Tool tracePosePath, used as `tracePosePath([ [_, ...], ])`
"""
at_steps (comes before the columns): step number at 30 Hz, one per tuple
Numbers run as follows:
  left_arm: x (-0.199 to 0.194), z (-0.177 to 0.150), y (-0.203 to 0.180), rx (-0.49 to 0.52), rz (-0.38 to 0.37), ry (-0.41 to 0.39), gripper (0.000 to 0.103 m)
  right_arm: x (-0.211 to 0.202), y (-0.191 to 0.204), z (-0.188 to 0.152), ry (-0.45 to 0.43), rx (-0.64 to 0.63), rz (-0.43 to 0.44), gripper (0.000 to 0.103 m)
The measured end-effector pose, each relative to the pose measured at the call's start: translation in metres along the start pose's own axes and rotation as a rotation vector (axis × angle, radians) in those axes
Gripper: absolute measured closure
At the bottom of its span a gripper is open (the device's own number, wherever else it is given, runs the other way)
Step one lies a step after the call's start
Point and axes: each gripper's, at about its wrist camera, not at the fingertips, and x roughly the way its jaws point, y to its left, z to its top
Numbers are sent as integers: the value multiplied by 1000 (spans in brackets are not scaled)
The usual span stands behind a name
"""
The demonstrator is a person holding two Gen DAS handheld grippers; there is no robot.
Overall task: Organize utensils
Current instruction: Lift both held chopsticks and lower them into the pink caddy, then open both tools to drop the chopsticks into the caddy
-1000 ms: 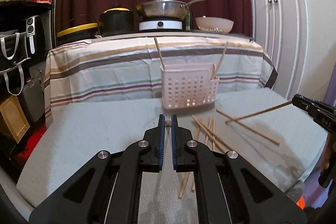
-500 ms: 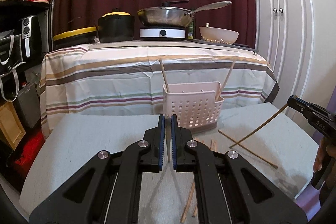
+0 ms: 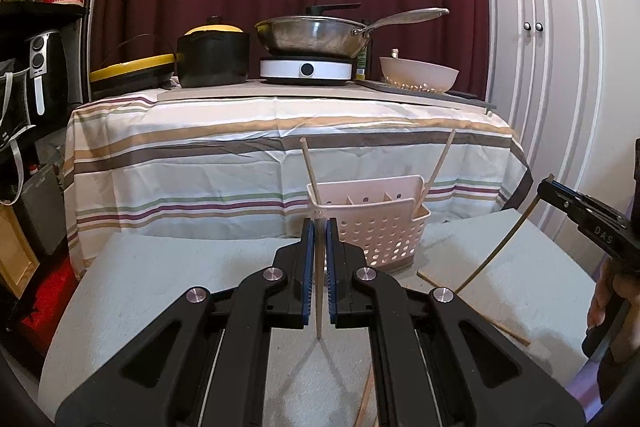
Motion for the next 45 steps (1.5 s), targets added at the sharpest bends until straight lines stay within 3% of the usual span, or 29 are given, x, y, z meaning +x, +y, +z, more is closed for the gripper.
tracePosePath([
  [13, -16, 66, -12, 18, -85, -113, 97, -3, 3, 61, -138, -13, 60, 96],
  [20, -12, 116, -17, 50, -77, -209, 97, 17, 3, 105, -229, -31, 67, 96],
  [25, 9, 140, -19, 59, -63, -237, 97, 45, 0, 121, -240, -23, 69, 96],
  [29, 33, 142, -20, 67, -44, -226, 97, 77, -5, 117, -193, -12, 67, 96],
  [43, 126, 95, -15, 27, -66, -32, 96, 145, -27, 62, -3, 57, 59, 96],
  [45, 129, 92, -15, 25, -53, -29, 83, 146, -29, 58, 0, 62, 56, 95],
])
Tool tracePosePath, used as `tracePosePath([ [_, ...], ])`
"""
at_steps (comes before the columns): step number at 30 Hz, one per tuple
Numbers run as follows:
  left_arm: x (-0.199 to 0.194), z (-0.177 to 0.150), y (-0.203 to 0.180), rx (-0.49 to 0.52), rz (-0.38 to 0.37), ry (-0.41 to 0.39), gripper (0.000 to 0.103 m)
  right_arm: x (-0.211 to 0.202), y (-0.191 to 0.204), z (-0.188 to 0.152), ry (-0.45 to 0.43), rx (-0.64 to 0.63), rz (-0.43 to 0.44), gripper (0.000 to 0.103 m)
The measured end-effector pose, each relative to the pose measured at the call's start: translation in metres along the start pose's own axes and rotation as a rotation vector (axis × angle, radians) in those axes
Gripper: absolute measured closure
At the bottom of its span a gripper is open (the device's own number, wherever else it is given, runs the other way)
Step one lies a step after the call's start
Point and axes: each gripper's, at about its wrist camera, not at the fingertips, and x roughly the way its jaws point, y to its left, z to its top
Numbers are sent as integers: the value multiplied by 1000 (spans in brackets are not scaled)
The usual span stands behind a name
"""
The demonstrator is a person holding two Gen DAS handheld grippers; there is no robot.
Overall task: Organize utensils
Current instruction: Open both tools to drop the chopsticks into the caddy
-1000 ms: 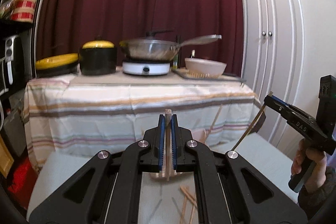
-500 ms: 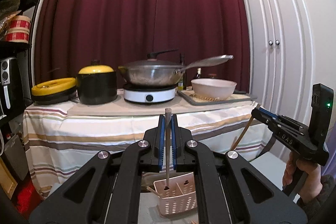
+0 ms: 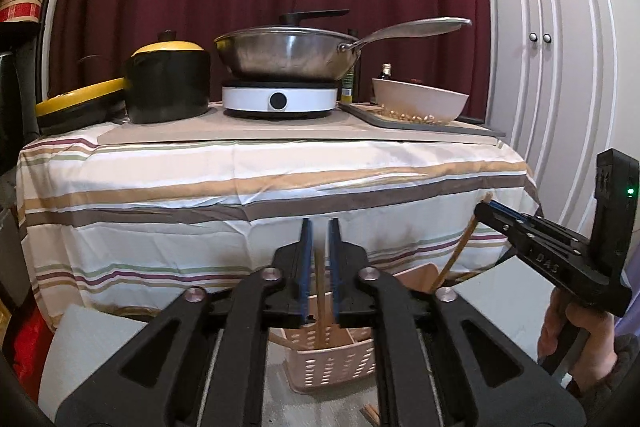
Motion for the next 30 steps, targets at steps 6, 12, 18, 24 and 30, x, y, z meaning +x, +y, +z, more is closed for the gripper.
tracePosePath([
  [6, -7, -1, 3, -24, 7, -20, 44, -11, 2, 4, -38, -19, -28, 59],
  [12, -28, -2, -2, -13, 1, -35, 35, -40, 9, 8, -77, -36, -31, 52],
  [18, -59, -21, -9, -2, 12, -45, 33, -73, 16, -5, -76, -44, -37, 52],
  [24, -87, -60, -16, 10, 37, -15, 33, -103, 24, -41, -43, -35, -53, 52],
  [30, -110, -105, -21, 15, 68, 22, 33, -129, 34, -84, -14, -36, -61, 52],
])
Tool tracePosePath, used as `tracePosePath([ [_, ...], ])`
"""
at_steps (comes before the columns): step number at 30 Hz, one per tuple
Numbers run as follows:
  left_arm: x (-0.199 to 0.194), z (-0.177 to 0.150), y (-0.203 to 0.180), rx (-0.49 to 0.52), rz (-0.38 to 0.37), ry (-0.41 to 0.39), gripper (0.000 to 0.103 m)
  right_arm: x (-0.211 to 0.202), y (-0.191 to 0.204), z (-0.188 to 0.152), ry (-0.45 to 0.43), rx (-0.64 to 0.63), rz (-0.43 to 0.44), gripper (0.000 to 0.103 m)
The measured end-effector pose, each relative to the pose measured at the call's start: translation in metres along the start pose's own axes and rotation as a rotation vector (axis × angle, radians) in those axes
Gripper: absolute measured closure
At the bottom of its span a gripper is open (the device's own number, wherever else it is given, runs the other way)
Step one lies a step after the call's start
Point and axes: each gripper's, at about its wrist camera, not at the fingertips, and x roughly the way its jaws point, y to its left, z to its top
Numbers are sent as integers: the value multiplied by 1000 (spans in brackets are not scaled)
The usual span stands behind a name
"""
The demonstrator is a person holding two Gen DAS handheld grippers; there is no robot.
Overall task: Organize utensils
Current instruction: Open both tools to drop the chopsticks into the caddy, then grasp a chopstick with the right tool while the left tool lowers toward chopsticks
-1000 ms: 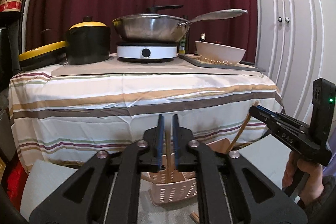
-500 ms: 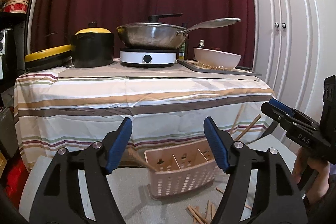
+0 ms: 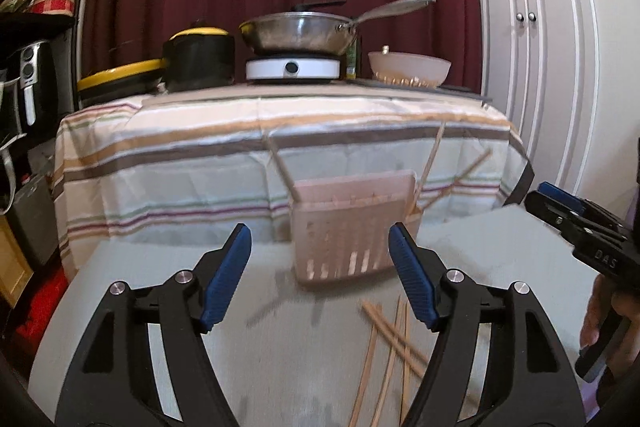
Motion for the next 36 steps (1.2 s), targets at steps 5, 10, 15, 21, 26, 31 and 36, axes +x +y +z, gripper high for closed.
tracePosePath([
  [5, -13, -33, 4, -12, 42, 30, 34, -15, 6, -37, 48, -2, -1, 52],
  [10, -22, -63, 7, -43, 55, 79, 36, -23, 10, -68, 95, 2, -2, 52],
  [15, -23, -91, 9, -45, 69, 130, 41, -21, 14, -100, 163, -1, 13, 53],
  [21, -20, -119, 10, -44, 82, 181, 42, -16, 18, -127, 223, -7, 35, 58],
  [26, -16, -136, 13, -57, 80, 218, 44, -12, 23, -140, 273, -22, 60, 68],
  [31, -12, -148, 12, -54, 75, 250, 47, -8, 31, -146, 332, -57, 54, 73],
  [36, -12, -154, 12, -53, 65, 263, 47, -2, 33, -157, 410, -64, 54, 88],
])
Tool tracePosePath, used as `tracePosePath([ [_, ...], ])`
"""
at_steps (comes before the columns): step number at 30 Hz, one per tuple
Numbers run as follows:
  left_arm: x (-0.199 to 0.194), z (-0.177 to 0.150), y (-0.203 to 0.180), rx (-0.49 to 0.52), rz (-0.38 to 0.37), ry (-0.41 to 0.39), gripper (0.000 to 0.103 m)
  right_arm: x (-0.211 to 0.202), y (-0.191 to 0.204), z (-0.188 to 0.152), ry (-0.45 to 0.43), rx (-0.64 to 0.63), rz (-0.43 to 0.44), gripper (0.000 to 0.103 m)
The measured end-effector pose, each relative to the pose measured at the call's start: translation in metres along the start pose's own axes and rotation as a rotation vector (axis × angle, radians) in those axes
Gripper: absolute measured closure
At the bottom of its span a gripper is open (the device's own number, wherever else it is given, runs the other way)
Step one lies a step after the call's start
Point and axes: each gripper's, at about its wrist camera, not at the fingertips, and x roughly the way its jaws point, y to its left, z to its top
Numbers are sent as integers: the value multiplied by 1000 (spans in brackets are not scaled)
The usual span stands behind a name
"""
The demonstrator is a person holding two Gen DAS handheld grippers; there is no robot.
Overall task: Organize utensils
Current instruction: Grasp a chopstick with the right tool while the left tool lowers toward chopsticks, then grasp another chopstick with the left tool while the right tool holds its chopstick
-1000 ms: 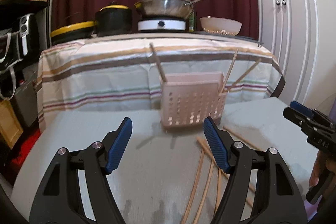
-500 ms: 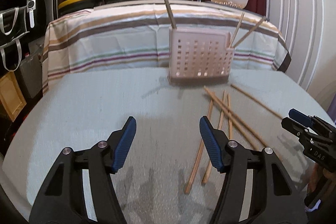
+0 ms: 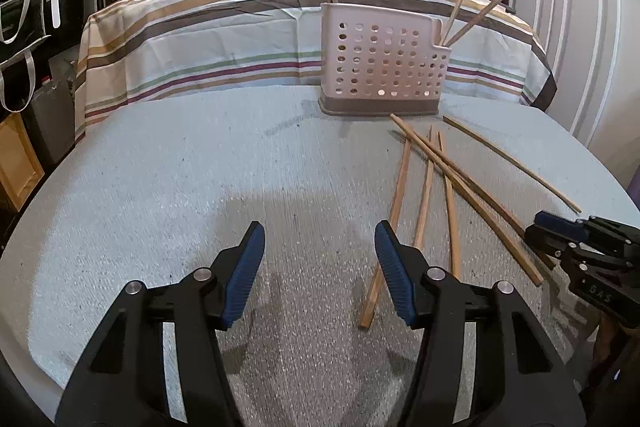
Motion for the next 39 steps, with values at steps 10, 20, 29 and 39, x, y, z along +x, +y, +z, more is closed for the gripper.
tracePosePath([
  [10, 1, -12, -5, -7, -41, 29, 50, -4, -13, -2, 3, 40, -47, 96],
  [20, 7, -20, -11, 14, -89, 62, 69, -4, -16, -3, 2, 53, -44, 96],
  [29, 5, -26, -17, 39, -100, 52, 92, -6, -17, -6, -6, 68, -40, 93],
  [39, 1, -24, -20, 53, -97, 29, 95, -7, -17, -8, -15, 74, -25, 95],
])
